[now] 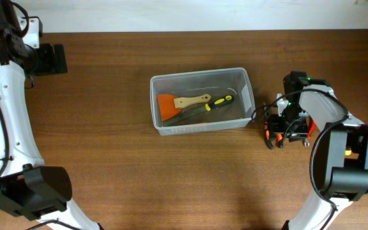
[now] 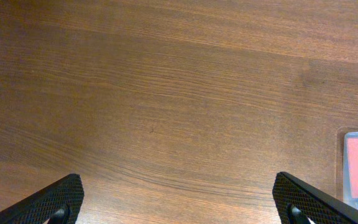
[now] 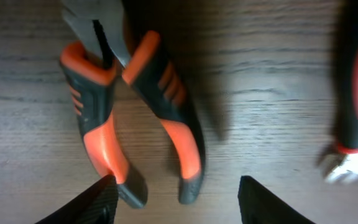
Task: Pack container
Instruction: 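Grasp the orange-black needle-nose pliers with the right gripper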
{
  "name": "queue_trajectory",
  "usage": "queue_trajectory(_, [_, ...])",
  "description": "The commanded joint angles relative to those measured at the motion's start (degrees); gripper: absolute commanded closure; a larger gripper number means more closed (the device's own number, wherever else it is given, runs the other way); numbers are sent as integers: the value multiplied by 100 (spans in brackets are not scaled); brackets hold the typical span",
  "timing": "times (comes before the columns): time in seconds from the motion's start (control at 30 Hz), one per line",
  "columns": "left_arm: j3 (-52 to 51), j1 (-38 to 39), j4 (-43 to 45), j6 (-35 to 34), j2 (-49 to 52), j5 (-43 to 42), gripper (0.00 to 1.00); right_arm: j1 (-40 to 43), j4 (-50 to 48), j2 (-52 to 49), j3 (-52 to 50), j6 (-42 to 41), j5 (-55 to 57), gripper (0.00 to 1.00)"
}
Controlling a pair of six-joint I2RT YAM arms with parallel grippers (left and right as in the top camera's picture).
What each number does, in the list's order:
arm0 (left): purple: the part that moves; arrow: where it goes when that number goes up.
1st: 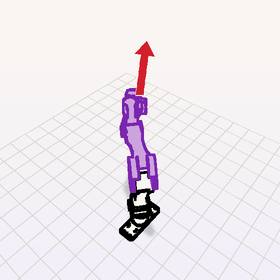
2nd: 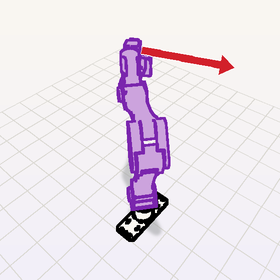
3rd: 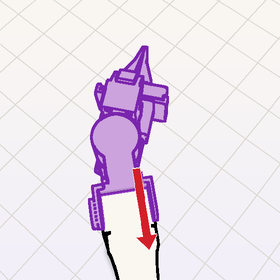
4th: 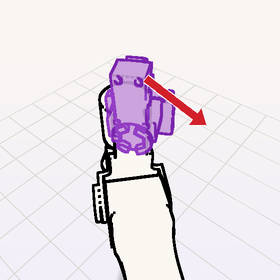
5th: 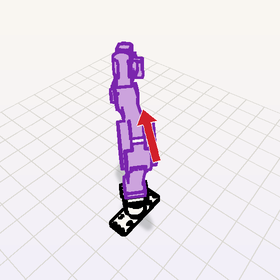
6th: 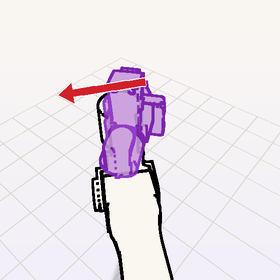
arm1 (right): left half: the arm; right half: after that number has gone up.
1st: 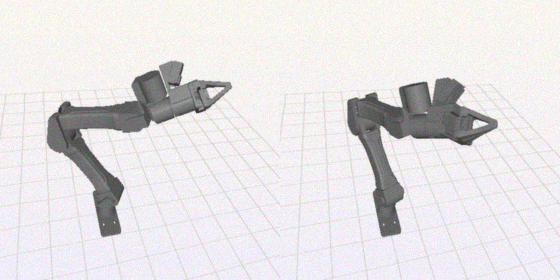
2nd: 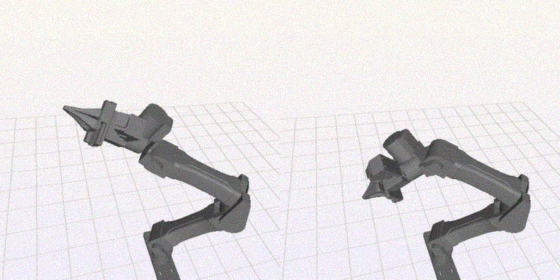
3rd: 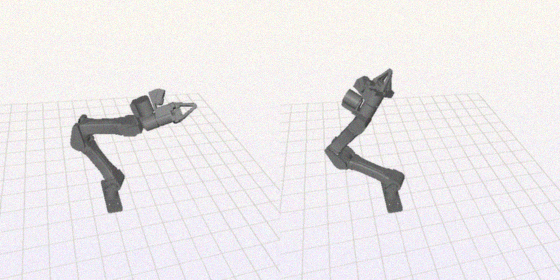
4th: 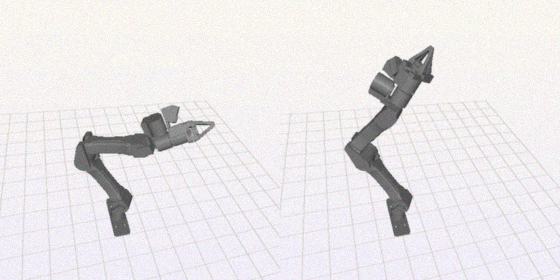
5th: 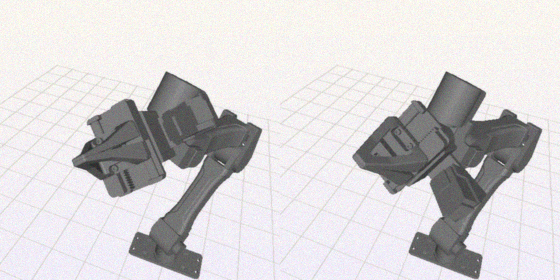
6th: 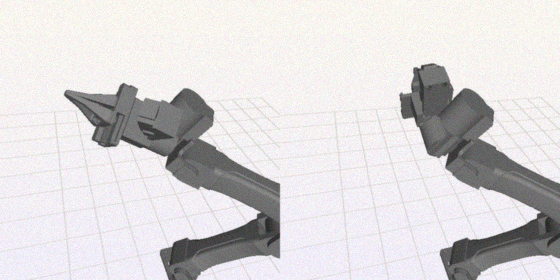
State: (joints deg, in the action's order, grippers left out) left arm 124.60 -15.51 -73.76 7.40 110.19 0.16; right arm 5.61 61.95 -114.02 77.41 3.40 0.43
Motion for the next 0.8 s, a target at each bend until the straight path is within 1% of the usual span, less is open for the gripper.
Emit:
queue_trajectory(0.0, [-11,-20,-7,-94,17,-83,1,44,-258,-59,-254,107,-72,41])
queue_trajectory(0.13, [-11,-20,-7,-94,17,-85,1,44,-455,-70,-389,109,-87,47])
queue_trajectory(0.23, [-11,-20,-7,-94,17,-83,1,44,-542,-79,-426,109,-92,47])
queue_trajectory(0.43, [-11,-20,-7,-94,17,-85,1,42,-568,-79,-422,133,-254,46])
queue_trajectory(0.57, [-11,-20,-7,-94,17,-85,1,48,-457,-66,-332,162,-636,46])
queue_trajectory(0.6, [-11,-20,-7,-94,17,-85,1,48,-459,-44,-313,223,-758,46])
queue_trajectory(0.63, [-11,-20,-7,-94,17,-83,1,48,-466,-20,-295,223,-791,43])
queue_trajectory(0.67, [-11,-20,-7,-94,17,-85,1,48,-474,7,-269,221,-780,41])
queue_trajectory(0.77, [-11,-20,-7,-94,17,-85,1,59,-505,31,-208,219,-748,41])
